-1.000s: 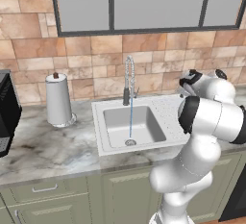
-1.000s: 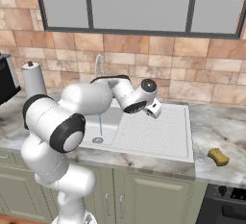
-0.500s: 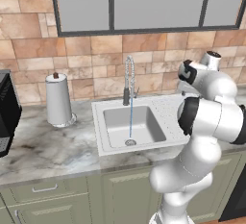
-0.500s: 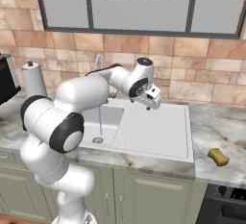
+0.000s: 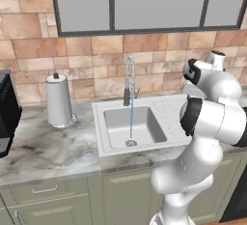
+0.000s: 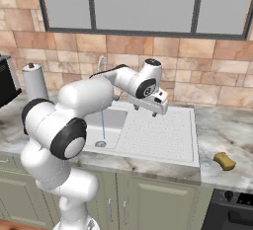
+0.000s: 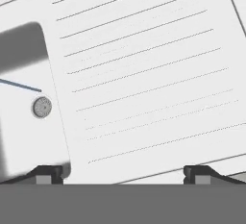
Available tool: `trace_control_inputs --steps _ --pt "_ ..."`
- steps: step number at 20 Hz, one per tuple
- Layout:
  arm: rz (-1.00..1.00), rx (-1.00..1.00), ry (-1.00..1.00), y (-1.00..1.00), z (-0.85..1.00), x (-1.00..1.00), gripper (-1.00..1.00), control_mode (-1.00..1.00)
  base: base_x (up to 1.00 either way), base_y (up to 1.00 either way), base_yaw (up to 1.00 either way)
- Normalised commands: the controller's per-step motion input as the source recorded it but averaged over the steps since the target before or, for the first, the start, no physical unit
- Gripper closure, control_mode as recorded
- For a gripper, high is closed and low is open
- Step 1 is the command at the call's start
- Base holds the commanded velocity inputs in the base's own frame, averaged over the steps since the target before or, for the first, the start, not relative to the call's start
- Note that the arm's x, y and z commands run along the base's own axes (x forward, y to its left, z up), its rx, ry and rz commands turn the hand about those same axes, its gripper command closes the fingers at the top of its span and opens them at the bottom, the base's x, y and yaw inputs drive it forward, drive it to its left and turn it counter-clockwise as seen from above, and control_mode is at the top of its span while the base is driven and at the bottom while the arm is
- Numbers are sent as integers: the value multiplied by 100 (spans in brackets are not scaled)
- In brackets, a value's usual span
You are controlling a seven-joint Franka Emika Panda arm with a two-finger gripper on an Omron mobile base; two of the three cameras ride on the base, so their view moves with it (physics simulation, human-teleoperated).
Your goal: Soak the sponge with water for a few seconds and then drop it inside the sink.
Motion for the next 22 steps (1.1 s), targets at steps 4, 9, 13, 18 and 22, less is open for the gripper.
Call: trace_control_inputs --steps 4,9,13,18,22 --pt "9 0 0 -29 -9 -36 -100 -100 0 0 0" --pt "9 0 0 -35 -16 -43 -100 -100 0 0 0" --pt "5 0 0 -54 -18 -26 -100 -100 0 0 0" --pt "1 0 0 -62 -11 -5 -100 -100 0 0 0" --pt "0 0 0 -53 -8 0 -100 -100 0 0 0"
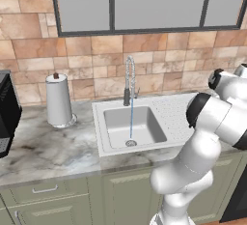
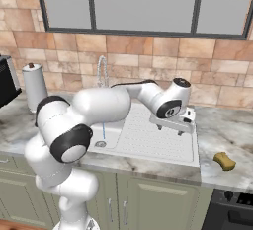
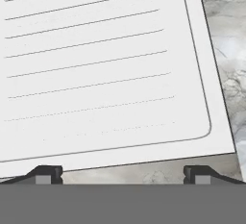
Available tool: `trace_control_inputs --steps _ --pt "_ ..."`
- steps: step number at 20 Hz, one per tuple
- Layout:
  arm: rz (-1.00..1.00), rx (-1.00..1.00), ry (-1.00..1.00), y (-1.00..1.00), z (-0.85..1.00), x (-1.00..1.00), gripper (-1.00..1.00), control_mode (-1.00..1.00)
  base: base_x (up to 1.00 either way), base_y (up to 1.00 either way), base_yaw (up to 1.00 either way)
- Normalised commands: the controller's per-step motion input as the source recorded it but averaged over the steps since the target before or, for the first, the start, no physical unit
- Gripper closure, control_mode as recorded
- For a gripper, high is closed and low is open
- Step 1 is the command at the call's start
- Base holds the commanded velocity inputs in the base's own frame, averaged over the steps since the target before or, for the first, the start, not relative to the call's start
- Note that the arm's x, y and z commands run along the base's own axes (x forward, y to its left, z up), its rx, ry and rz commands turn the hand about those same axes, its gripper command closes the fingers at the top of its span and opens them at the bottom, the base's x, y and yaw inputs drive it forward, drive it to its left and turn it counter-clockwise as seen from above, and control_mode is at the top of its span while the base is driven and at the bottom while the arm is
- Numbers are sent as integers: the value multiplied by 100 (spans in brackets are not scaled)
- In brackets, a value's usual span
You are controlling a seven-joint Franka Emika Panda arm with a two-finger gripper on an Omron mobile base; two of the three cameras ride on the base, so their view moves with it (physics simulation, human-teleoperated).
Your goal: Soak the sponge with water for a few seconds and then drop it inside the sink.
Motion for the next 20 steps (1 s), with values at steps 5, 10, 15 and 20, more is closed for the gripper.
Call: trace_control_inputs --steps 5,10,15,20 --pt "0 0 0 -50 0 0 -100 -100 0 0 0" --pt "1 0 -1 -40 0 0 -100 -100 0 0 0" --pt "3 0 -1 -25 -11 0 -100 -100 0 0 0" --pt "4 0 0 -33 -18 0 -100 -100 0 0 0"
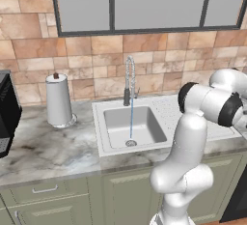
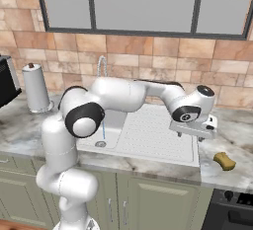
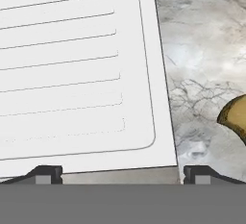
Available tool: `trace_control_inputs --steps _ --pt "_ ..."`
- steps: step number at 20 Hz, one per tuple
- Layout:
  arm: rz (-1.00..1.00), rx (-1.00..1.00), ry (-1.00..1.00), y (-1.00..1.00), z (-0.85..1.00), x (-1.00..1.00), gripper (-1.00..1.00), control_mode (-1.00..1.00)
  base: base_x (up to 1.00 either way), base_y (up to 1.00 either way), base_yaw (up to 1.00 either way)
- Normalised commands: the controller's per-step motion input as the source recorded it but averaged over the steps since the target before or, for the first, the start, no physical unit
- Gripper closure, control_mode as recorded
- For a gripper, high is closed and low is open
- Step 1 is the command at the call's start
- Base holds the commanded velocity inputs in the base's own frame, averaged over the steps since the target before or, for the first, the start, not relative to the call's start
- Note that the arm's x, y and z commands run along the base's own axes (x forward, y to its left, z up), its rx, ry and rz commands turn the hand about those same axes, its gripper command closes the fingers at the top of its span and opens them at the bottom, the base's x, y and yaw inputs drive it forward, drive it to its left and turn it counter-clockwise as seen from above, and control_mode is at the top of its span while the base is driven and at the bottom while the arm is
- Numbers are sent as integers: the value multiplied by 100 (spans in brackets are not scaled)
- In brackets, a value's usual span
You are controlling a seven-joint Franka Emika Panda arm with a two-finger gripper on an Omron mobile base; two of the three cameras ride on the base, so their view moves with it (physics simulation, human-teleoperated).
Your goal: Soak the sponge with water for a few seconds and then drop it inside the sink.
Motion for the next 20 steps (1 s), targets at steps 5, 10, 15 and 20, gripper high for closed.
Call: trace_control_inputs --steps 5,10,15,20 --pt "3 0 0 -29 -18 0 -100 -100 0 0 0" --pt "3 0 0 -26 -11 0 -100 -100 0 0 0" --pt "3 0 0 -27 -3 0 -100 -100 0 0 0" --pt "3 0 -1 -19 -6 0 -100 -100 0 0 0"
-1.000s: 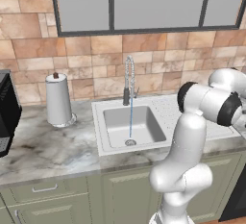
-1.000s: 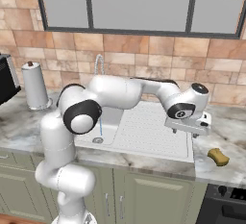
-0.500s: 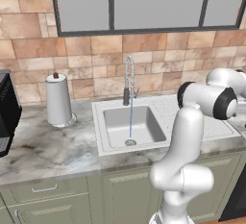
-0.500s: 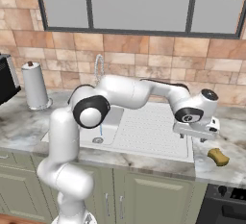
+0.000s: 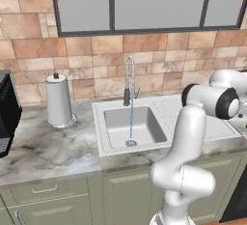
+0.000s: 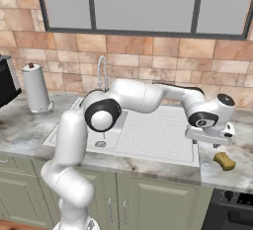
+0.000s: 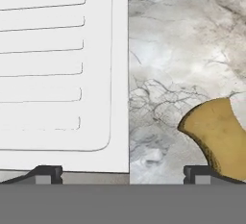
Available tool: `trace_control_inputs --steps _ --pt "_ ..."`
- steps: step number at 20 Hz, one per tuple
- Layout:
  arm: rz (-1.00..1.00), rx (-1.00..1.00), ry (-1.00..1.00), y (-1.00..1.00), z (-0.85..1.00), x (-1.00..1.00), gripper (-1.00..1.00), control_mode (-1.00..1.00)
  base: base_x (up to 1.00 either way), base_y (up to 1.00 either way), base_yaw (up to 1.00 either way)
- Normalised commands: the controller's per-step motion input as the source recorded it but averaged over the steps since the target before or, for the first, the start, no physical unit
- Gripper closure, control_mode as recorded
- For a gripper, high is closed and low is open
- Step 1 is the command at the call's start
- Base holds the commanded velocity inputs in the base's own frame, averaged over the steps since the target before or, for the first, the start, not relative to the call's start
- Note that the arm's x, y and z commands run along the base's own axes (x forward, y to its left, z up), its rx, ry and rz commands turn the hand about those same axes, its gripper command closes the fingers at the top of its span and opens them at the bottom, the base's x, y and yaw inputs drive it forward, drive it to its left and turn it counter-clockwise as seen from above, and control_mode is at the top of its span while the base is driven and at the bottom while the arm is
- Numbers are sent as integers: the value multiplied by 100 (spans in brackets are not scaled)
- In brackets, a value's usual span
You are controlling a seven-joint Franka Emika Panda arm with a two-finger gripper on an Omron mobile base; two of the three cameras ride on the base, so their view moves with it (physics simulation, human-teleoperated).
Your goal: Soak the sponge with water for a few seconds and then drop it inside the sink.
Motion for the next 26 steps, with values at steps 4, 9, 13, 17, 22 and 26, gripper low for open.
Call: trace_control_inputs --steps 4,9,13,17,22,26 --pt "4 0 0 -18 -18 0 -100 -100 0 0 0" --pt "7 0 0 -18 -11 0 -100 -100 0 0 0" --pt "14 0 0 -14 0 -1 -100 -100 0 0 0" --pt "17 0 0 -24 0 0 -100 -100 0 0 0" --pt "10 0 0 -30 -8 0 -100 -100 0 0 0" --pt "4 0 5 -27 -1 1 -100 -100 0 0 0"
